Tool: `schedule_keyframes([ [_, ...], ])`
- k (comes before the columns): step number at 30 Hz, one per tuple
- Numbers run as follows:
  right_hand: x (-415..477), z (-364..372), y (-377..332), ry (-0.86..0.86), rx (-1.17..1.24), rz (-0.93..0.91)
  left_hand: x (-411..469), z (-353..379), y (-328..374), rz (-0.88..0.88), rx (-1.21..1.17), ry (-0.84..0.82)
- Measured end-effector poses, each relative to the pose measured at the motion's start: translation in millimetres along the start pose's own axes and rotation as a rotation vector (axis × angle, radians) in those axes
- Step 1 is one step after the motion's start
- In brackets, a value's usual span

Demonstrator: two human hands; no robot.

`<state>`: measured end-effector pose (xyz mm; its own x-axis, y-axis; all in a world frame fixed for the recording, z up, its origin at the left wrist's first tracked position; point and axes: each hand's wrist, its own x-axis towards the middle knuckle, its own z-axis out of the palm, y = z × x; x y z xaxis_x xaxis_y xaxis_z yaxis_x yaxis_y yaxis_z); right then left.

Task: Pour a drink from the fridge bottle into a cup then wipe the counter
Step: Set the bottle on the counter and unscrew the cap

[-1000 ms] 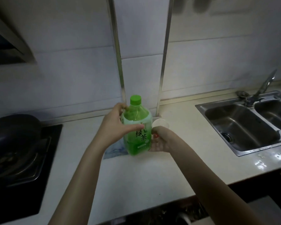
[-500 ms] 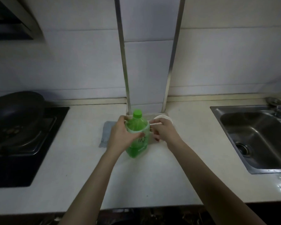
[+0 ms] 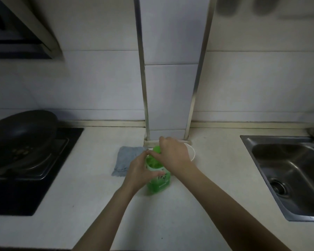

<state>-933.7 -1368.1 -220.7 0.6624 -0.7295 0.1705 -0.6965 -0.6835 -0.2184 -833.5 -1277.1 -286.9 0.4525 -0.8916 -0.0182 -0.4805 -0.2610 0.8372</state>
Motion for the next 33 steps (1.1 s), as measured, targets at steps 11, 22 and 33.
schedule_keyframes([
  [11, 6, -15, 15, -0.081, -0.192, -0.587, 1, -4, -16, 0.0, -0.029, -0.067],
  [22, -4, -12, 3, -0.093, -0.216, -0.24, 0, -8, -18, 0.039, -0.065, -0.093],
  [33, 3, -24, 18, -0.275, 0.157, -0.381, -2, -6, -16, 0.037, -0.093, -0.066],
])
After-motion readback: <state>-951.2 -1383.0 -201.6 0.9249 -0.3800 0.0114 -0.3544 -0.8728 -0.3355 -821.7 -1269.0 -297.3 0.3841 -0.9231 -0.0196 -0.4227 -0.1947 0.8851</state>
